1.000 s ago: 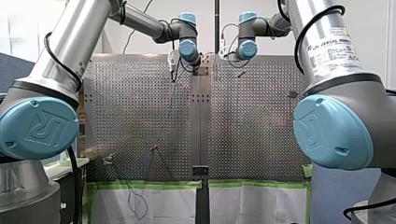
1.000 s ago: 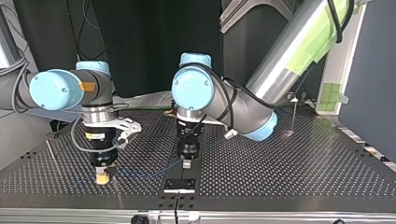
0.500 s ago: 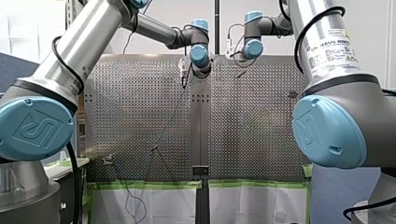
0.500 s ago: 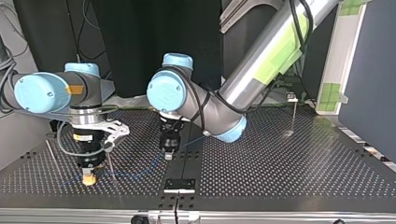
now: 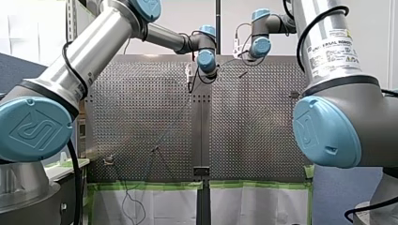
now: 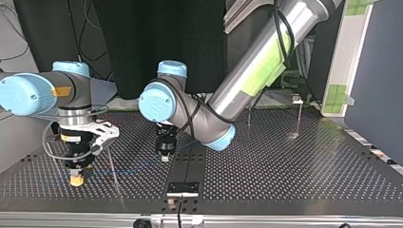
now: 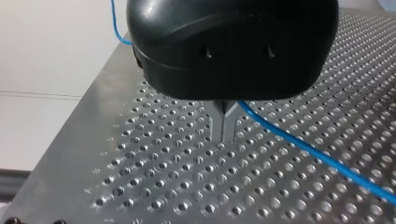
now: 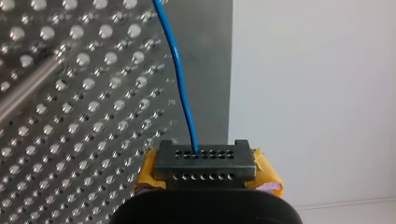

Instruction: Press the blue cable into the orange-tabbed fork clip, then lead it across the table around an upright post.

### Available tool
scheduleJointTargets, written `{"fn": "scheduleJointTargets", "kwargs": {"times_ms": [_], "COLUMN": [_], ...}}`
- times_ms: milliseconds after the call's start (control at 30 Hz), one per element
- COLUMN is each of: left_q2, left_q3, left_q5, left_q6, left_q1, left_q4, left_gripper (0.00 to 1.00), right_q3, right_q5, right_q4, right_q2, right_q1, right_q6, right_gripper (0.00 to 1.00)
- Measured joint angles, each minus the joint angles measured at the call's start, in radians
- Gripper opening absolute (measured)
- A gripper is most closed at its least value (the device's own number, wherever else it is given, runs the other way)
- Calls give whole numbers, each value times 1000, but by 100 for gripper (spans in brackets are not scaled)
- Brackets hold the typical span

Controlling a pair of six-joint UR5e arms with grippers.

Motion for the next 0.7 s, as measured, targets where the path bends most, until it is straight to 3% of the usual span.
{"fn": "scheduleJointTargets", "kwargs": {"times_ms": [433, 700], "left_q2": [-11, -61], "left_q3": [102, 172], "left_q5": [34, 39], "left_q6": [-46, -53], "left_q1": [-9, -21], "left_q4": [-6, -7], "left_gripper": [1, 1], "right_q3": [7, 20], "right_q5": [0, 0], "right_q4": [3, 4], "right_q2": [1, 1], "right_q1": [-44, -75], "right_q6": [7, 11], "right_gripper": [0, 0]}}
